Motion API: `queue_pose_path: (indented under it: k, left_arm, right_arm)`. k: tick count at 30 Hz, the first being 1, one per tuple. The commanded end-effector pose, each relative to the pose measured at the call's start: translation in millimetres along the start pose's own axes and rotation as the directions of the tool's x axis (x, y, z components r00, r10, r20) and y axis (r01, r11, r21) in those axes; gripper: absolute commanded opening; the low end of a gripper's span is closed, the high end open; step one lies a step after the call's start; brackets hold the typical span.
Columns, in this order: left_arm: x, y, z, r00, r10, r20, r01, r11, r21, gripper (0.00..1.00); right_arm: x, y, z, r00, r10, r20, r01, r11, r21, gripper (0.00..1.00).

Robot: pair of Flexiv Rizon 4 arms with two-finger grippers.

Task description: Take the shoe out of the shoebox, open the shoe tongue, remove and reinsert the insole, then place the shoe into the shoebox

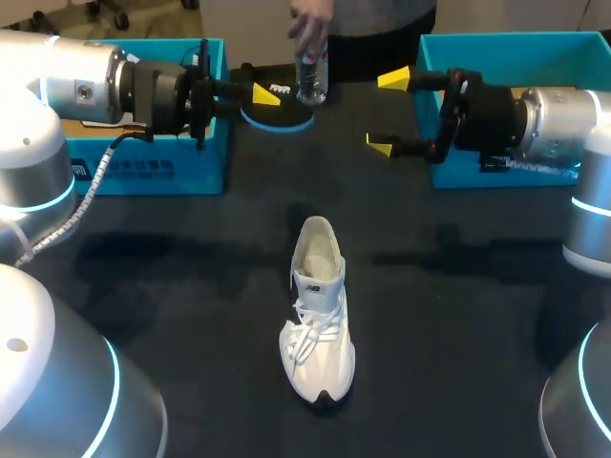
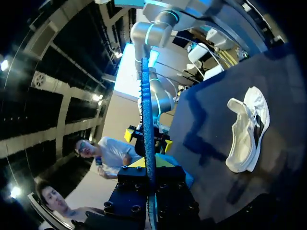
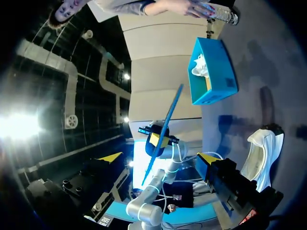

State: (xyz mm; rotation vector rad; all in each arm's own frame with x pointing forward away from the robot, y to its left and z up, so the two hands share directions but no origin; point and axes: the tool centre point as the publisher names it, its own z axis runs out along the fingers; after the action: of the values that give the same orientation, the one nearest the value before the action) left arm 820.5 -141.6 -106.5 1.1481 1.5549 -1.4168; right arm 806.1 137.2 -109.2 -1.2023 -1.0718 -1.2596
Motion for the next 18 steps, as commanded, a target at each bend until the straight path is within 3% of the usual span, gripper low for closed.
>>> queue_pose_path:
  k: [1,3,4,14,18]
  left_arm:
    - [9.9,-1,4,0.989,0.122,0.088,-0.125,0.992,0.028,0.0]
    - [11.0,-3,3,0.976,0.188,0.106,-0.184,0.982,-0.051,0.0]
    - [10.1,-7,0,0.965,0.254,0.069,-0.244,0.961,-0.133,0.0]
    - [10.1,-7,0,0.965,0.254,0.069,-0.244,0.961,-0.133,0.0]
    - [11.2,9,15,0.958,0.286,0.032,-0.28,0.951,-0.132,0.0]
  right_arm:
    - [-0.7,-0.3,1,1.0,0.0,0.001,0.0,1.0,-0.001,1.0]
    - [-0.7,-0.3,1,1.0,0.0,0.001,0.0,1.0,-0.001,1.0]
    - [-0.7,-0.3,1,1.0,0.0,0.001,0.0,1.0,-0.001,1.0]
    - [-0.7,-0.3,1,1.0,0.0,0.001,0.0,1.0,-0.001,1.0]
    - [-1.6,0.7,1,1.0,-0.01,0.012,0.01,1.0,0.002,1.0]
